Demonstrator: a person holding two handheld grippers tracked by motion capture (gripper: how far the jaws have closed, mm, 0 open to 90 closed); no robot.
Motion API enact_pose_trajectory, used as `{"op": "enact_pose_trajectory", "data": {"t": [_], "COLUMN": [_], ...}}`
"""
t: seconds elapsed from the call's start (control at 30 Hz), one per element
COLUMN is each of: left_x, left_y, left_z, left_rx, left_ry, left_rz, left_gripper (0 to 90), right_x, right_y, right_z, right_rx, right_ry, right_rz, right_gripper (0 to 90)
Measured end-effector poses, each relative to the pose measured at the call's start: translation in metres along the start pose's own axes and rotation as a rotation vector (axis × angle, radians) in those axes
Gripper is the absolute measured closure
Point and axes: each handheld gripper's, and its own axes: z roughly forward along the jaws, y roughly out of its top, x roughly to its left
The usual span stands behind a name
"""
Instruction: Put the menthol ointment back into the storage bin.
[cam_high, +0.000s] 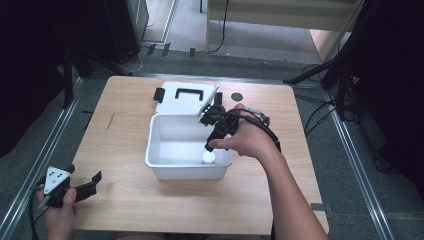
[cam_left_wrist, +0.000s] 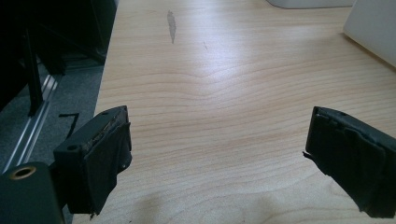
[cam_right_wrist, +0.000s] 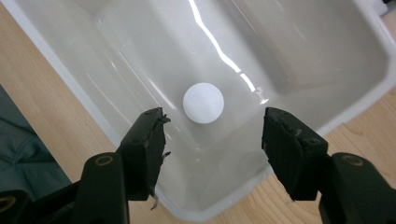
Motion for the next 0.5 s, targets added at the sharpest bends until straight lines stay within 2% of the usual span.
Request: {"op": "enact_pose_trajectory", "data": {"t": [0.27,0.5], "left_x": [0.0,0.0], "left_y": [0.0,0.0], "left_z": [0.0,0.0], "left_rx": [0.002,0.004], "left_ry": [0.001,0.002], "left_rz": [0.003,0.006], "left_gripper": [7.7,7.8], "right_x": [-0.011,-0.024], "right_y": [-0.021,-0.045], "right_z": [-0.02,-0.029], "right_rx": [-0.027,-0.044], "right_ry": [-0.02,-0.035], "right_rz": [0.043,0.087], "right_gripper": [39.5,39.0]}}
